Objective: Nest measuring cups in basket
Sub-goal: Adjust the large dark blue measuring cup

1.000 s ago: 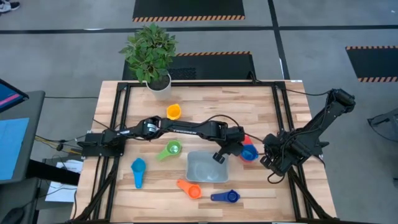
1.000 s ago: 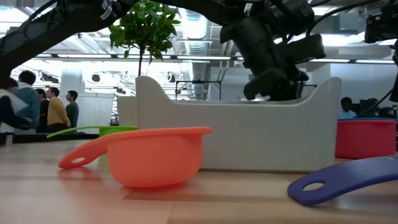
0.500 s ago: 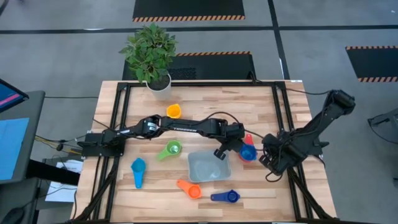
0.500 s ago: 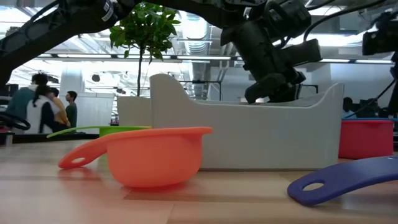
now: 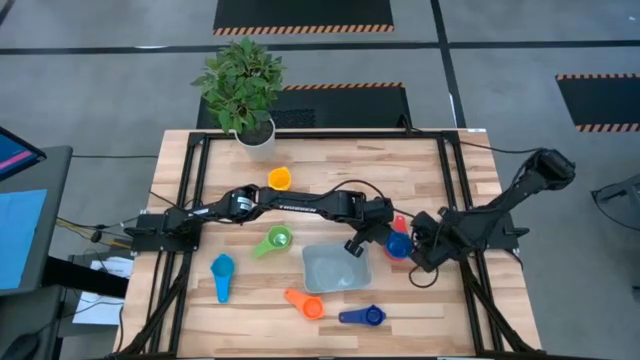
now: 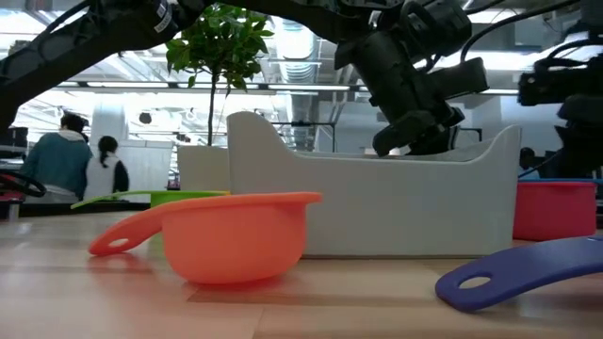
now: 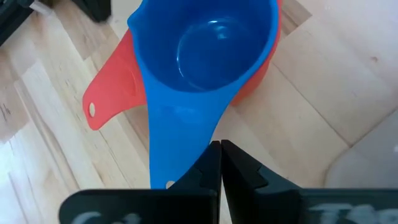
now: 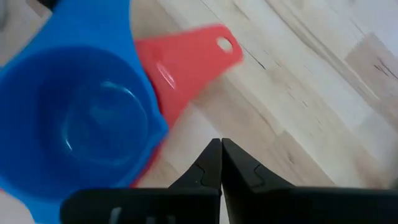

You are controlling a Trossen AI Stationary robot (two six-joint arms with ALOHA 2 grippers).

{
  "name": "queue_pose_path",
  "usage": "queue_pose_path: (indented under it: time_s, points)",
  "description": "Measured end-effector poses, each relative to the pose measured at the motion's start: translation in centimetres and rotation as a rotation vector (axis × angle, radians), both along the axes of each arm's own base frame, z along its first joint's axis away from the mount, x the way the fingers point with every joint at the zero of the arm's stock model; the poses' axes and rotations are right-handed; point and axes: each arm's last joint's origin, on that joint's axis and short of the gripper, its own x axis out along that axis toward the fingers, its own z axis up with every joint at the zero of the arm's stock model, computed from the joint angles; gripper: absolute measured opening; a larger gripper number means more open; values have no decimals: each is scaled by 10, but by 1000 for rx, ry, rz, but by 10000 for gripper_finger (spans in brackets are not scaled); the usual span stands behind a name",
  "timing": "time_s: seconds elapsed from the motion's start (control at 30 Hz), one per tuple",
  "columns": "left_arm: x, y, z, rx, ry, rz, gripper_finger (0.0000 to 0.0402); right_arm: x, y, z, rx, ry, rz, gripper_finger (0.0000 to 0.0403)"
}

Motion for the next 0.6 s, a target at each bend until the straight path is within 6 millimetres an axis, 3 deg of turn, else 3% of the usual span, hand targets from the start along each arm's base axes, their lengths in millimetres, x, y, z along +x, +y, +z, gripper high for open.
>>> queue_pose_path:
  time_s: [0.27,0.6]
  points:
    - [3,2,2,2,-34,2,0,12,-12,-2,-16,-17,32,28]
    - [4,10,4,1,-54,14,0,18,-12,-2,2,-38,75,22]
